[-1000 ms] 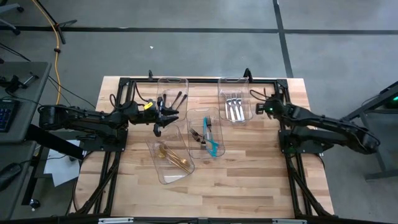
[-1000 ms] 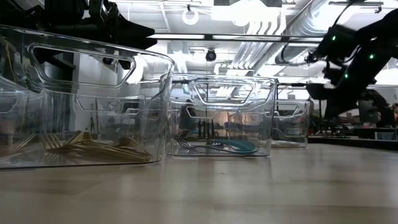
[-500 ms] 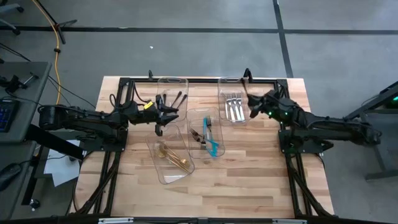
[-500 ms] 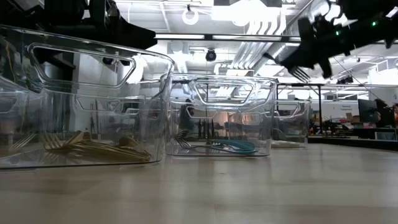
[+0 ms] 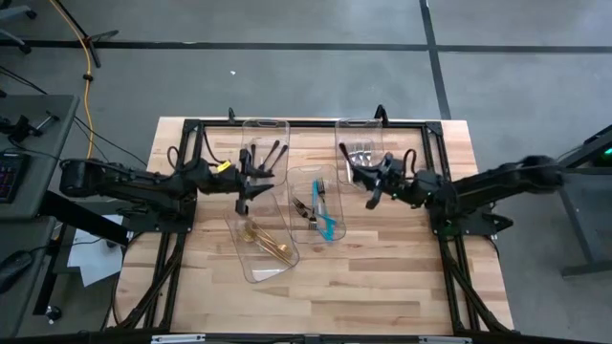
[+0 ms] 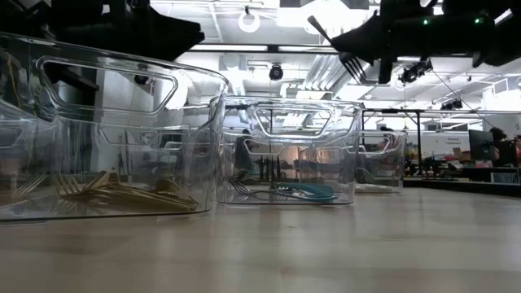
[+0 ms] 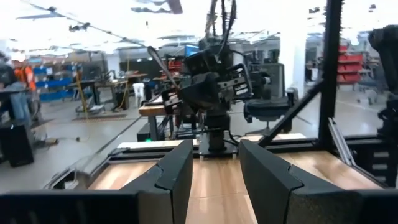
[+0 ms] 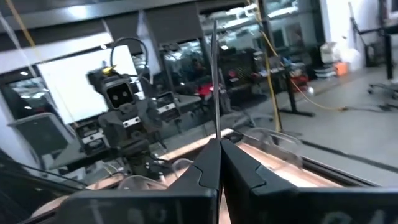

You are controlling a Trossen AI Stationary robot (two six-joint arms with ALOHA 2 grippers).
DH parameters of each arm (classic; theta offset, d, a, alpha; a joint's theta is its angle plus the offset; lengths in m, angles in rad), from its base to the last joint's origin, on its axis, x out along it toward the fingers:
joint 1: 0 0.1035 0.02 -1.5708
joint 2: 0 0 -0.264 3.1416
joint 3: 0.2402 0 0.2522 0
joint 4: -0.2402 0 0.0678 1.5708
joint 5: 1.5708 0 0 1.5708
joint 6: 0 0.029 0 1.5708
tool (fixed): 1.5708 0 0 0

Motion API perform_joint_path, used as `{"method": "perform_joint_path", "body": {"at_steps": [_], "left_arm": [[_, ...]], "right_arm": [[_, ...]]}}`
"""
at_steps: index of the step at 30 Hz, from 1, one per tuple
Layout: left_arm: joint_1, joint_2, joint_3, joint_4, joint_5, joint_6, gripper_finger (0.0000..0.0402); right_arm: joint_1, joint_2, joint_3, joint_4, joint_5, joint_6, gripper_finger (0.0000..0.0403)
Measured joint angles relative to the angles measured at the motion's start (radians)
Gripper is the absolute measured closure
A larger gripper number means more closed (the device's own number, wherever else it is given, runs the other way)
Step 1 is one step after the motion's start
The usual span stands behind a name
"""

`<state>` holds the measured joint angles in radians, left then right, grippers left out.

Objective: Sort silverware by color (type)
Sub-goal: Put the black fork into the top left transparent bin

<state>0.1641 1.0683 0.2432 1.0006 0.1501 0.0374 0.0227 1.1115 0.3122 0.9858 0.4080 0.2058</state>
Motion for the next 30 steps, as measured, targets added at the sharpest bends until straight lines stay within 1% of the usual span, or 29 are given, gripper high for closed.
{"method": "perform_joint_path", "body": {"at_steps": [4,9,12,15,22,25,30], "left_arm": [[-0.029,0.000,0.000,0.000,-0.002,0.051,0.0275],[-0.035,0.000,0.000,0.000,-0.010,0.053,0.0275],[-0.035,0.000,0.003,0.004,-0.015,0.043,0.0275],[-0.045,0.030,0.035,0.025,-0.022,0.005,0.0275],[-0.100,0.200,0.131,0.029,-0.022,0.017,0.0272],[-0.107,0.253,0.161,0.043,-0.022,0.004,0.0261],[-0.107,0.268,0.176,0.049,-0.023,-0.023,0.0230]], "right_arm": [[0.025,0.121,0.000,0.172,-0.007,-0.033,0.0403],[0.024,0.188,0.000,0.262,-0.047,-0.031,0.0403],[0.024,0.203,0.010,0.268,-0.070,-0.023,0.0403],[0.026,0.245,0.068,0.269,-0.112,-0.029,0.0403],[0.026,0.425,0.290,0.159,-0.227,-0.057,0.0403],[0.026,0.488,0.359,0.154,-0.257,-0.072,0.0403],[0.027,0.538,0.413,0.154,-0.309,-0.076,0.0403]]}}
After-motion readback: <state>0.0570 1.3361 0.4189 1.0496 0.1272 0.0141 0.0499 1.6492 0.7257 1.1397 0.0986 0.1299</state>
